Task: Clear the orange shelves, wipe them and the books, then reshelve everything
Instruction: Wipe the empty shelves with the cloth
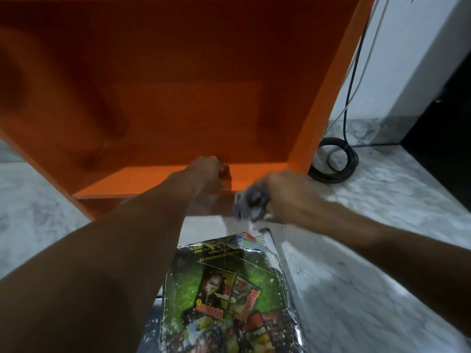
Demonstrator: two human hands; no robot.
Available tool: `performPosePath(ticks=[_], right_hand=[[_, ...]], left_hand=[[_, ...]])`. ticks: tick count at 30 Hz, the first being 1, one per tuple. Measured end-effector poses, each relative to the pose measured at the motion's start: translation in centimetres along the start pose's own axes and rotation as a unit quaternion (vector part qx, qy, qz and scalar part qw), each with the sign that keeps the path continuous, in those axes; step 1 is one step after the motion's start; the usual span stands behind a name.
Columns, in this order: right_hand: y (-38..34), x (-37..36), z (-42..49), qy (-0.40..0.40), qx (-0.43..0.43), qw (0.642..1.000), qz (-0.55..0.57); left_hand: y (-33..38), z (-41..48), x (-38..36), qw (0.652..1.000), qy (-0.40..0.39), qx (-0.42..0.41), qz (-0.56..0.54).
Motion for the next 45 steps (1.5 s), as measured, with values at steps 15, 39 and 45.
performPosePath(ticks=[15,39,45], right_hand=[[-0.4,-7.0,1.1,0.102,0.085,0.990,0.037],[-9.4,-2.2,6.2,0.160,0.083,0.982,0.060],[-1.0,-2.1,11.4,0.124,-0.243,0.962,-0.027]], left_hand=[[-3.5,-1.9,0.1,0.999,-0.006,-0.014,0.031],[-14.2,-5.0,2.2,0.995,-0.004,0.025,0.098],[-14.0,-5.4,2.0,0.994,0.009,0.004,0.106]])
Point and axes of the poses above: each hand's wrist, its own z-axis towards the middle knuckle, its own x-axis out of the back of the hand, y = z × x, the point moved 7 cm from there along z, towards the middle knuckle, and after that the axes turned 3 degrees about -x, right-handed, at the moved point
